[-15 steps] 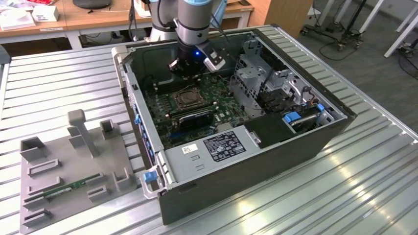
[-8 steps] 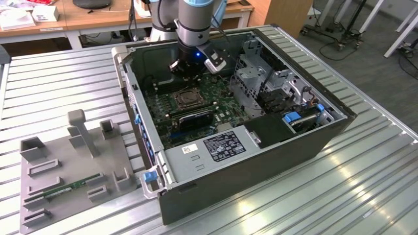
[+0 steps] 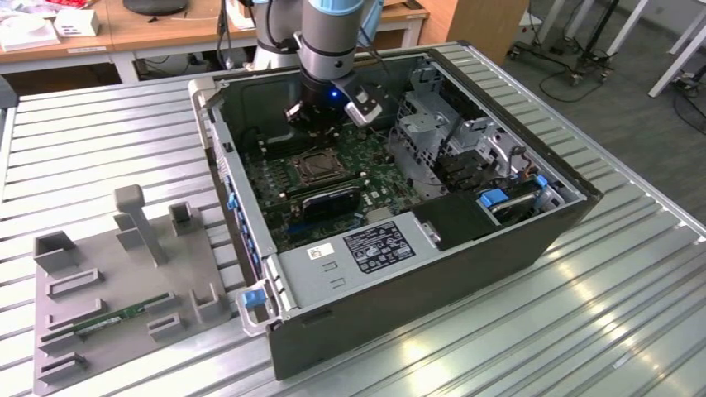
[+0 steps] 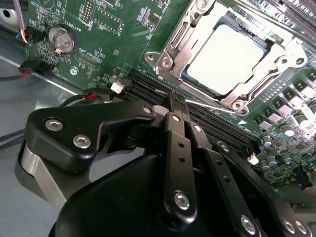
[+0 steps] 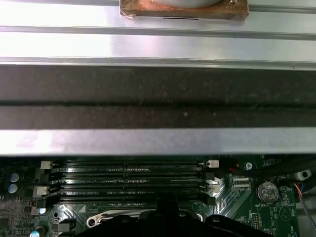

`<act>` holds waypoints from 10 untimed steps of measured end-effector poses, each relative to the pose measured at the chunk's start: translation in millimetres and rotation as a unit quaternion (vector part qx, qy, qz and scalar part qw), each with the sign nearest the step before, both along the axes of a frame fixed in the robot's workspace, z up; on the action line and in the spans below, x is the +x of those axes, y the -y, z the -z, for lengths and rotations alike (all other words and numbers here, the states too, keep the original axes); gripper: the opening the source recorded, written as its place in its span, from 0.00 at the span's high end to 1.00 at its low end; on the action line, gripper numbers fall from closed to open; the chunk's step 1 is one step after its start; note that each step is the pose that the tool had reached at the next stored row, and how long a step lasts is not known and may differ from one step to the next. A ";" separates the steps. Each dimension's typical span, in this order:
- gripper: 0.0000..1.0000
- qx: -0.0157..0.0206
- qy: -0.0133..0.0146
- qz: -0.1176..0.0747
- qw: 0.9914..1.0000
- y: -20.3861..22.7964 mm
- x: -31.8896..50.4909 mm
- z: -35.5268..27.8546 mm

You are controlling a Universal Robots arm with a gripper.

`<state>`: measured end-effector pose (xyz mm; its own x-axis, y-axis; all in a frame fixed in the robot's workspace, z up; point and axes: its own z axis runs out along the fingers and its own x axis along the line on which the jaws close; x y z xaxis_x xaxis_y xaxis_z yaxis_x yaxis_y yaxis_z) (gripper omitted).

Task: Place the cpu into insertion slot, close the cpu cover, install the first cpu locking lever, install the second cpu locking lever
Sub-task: 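Install the first cpu locking lever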

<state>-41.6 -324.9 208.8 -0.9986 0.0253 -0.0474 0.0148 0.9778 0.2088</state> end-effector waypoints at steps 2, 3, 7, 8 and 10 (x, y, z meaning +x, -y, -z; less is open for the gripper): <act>0.89 0.000 0.000 0.000 1.000 0.8 0.0 0.2; 0.89 0.000 0.000 0.000 1.000 1.0 0.0 0.4; 0.89 0.002 0.000 0.000 1.000 1.2 0.0 1.0; 0.89 0.002 0.000 0.000 1.000 1.2 0.0 1.2; 0.89 0.003 0.000 -0.001 1.000 1.2 0.0 2.0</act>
<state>-41.6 -326.1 206.8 -0.9986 0.0243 -0.0473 0.0136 0.9766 0.2146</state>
